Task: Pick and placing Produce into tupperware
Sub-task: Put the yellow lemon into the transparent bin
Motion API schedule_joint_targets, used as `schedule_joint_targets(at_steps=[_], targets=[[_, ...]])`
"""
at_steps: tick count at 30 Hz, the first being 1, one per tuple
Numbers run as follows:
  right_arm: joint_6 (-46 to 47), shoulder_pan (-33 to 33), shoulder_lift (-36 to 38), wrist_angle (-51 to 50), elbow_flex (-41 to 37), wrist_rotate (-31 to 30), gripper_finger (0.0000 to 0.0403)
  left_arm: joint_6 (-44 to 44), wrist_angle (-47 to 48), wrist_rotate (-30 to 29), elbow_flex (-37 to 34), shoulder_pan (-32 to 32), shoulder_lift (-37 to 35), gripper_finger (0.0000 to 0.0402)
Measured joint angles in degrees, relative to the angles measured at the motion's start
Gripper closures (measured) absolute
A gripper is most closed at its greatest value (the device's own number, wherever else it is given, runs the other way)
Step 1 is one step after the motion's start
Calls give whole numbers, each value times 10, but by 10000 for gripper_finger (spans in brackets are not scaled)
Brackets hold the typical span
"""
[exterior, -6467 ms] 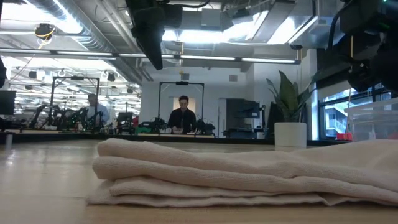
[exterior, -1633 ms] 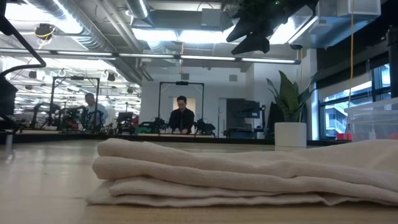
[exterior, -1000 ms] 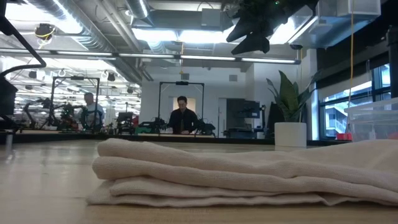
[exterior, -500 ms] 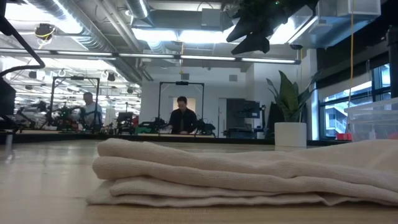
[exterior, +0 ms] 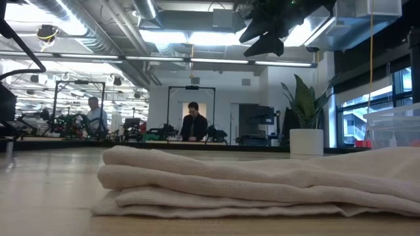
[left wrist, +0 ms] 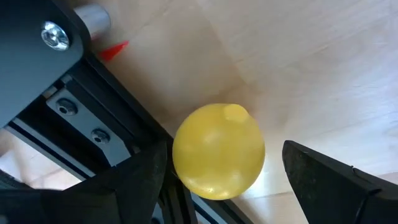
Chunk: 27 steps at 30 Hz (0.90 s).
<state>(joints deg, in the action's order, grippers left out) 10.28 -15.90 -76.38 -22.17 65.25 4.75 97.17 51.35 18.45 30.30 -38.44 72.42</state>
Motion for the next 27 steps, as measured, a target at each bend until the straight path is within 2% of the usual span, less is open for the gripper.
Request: schedule_joint_targets(at_steps=[13,27], targets=[[0,0,0,0,0,0,134,0,0,-4,0,0,0,97],[0,0,0,-3,0,0,134,-3,0,-4,0,0,0,160]])
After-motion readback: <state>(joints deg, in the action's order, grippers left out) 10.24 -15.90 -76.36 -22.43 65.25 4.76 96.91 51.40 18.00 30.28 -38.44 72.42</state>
